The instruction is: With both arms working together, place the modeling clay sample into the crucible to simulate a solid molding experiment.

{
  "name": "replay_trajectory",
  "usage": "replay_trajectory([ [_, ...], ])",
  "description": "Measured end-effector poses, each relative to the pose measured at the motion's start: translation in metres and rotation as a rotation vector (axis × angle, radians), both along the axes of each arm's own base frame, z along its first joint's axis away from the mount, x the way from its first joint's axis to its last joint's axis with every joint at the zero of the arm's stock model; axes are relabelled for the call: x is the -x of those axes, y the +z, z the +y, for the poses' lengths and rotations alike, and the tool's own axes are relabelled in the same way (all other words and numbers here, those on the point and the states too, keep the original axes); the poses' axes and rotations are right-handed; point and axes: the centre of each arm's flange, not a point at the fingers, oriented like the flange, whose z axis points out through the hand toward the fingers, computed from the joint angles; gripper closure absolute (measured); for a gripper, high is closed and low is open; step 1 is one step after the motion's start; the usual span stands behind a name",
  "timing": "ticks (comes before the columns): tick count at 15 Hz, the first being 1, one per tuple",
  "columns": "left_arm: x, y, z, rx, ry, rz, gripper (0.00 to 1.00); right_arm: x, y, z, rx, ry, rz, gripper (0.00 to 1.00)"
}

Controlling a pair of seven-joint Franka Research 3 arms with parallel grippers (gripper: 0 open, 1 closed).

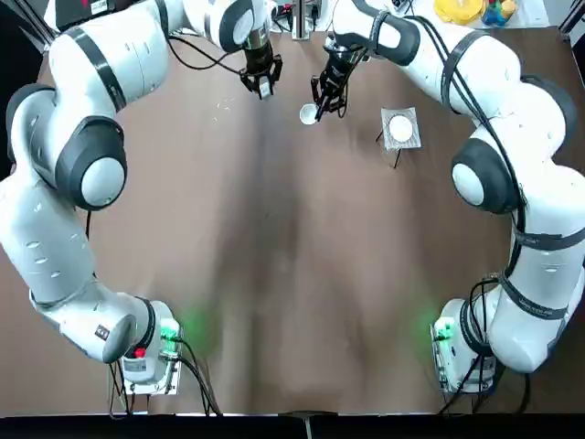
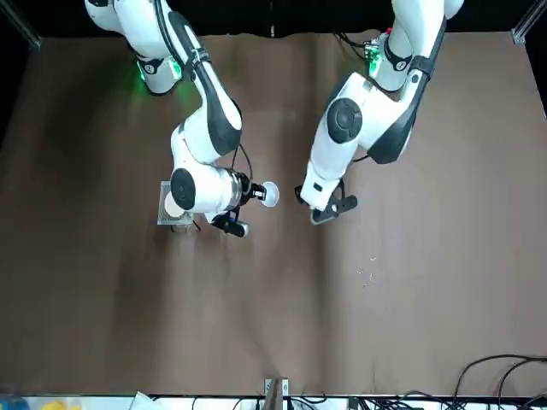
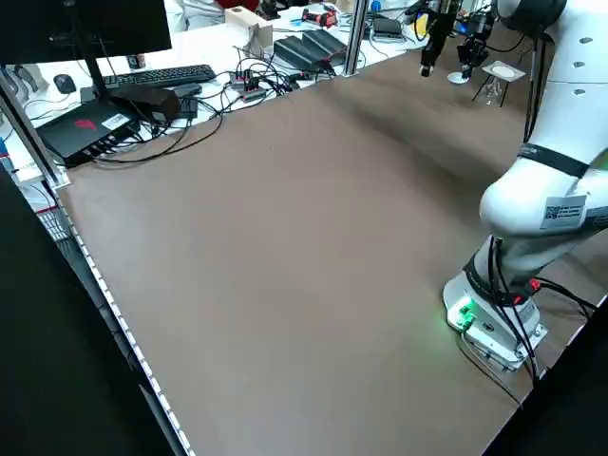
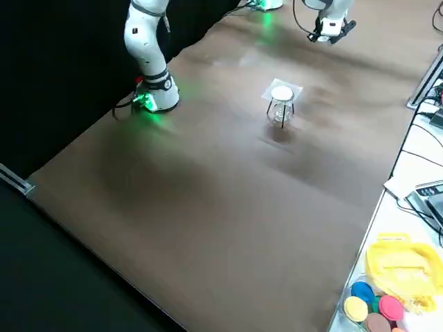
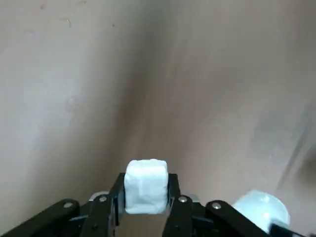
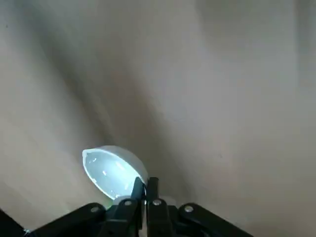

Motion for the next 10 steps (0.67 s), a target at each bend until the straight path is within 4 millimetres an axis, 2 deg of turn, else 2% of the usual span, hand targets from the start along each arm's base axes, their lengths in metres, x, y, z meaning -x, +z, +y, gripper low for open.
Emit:
replay_trajectory([
  [3, 0.008, 0.002, -0.01, 0.028, 0.054, 0.033, 0.61, 0.001, -0.004, 0.005, -0.015, -0.007, 0.012, 0.95],
  [10, 0.003, 0.007, -0.006, 0.064, 0.371, 0.095, 0.61, 0.014, -0.01, 0.031, -0.061, -0.002, 0.014, 0.95],
])
